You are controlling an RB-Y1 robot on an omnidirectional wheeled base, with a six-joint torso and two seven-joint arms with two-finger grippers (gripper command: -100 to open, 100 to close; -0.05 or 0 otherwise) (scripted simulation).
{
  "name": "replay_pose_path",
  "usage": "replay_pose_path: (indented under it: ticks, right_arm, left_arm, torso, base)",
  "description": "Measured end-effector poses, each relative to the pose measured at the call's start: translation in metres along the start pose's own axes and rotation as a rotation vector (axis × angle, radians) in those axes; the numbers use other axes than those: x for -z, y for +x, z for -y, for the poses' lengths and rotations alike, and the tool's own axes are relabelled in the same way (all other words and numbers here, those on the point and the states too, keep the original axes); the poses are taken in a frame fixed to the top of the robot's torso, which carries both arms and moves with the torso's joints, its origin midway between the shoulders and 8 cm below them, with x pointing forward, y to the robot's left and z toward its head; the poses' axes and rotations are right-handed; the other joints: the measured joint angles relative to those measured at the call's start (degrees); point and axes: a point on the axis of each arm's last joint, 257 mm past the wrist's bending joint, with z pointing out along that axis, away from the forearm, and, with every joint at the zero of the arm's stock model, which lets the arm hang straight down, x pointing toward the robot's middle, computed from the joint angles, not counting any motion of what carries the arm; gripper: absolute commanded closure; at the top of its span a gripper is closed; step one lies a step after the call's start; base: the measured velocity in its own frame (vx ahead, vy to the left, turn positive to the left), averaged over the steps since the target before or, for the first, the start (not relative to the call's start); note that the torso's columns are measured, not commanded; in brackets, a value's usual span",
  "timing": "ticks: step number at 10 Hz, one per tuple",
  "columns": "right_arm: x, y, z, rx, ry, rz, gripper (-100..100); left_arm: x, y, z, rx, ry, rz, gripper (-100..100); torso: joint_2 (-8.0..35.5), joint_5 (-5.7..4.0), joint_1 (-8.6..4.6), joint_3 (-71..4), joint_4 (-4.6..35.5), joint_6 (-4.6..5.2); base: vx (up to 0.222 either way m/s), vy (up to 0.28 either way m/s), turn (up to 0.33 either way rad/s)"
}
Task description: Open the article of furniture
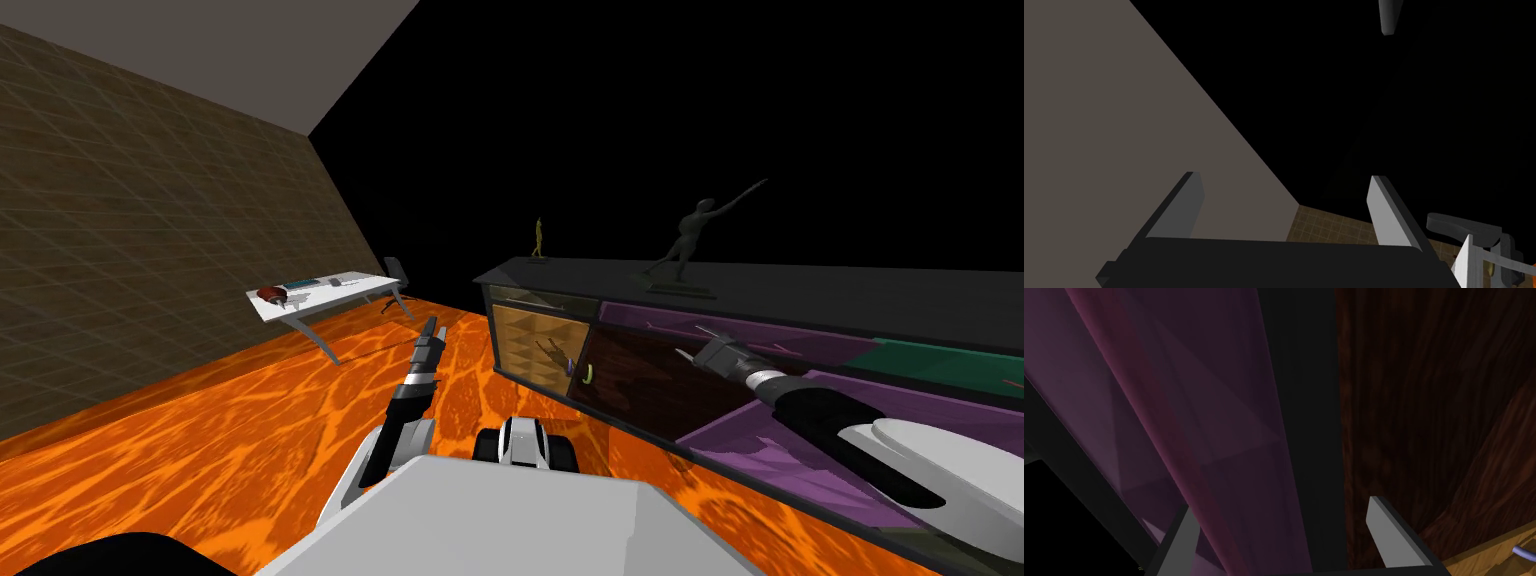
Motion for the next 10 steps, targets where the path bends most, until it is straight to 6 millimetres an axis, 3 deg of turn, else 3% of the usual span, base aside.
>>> replay_pose_path:
  ticks: [7, 8, 10]
  right_arm:
    - [0.011, 0.059, 0.051, 0.004, 0.027, -0.128, -100]
    - [0.011, 0.059, 0.052, 0.003, 0.029, -0.130, -100]
    - [0.014, 0.087, 0.061, -0.002, 0.042, -0.182, -100]
  left_arm:
    - [0.000, 0.000, 0.000, 0.000, 0.000, 0.000, 0]
    - [0.000, 0.000, 0.000, 0.000, 0.000, 0.000, 0]
    - [0.000, 0.000, 0.000, 0.000, 0.001, 0.000, 0]
  torso:
    - [-0.03, 0.01, 0.06, -0.01, -0.01, -0.01]
    - [-0.03, -0.07, -0.24, -0.02, -0.01, -0.01]
    - [0.24, -0.06, -0.13, 0.15, 0.06, -0.03]
  base:
    - [0.041, 0.186, -0.042]
    - [-0.071, 0.020, 0.291]
    - [-0.171, -0.005, 0.412]
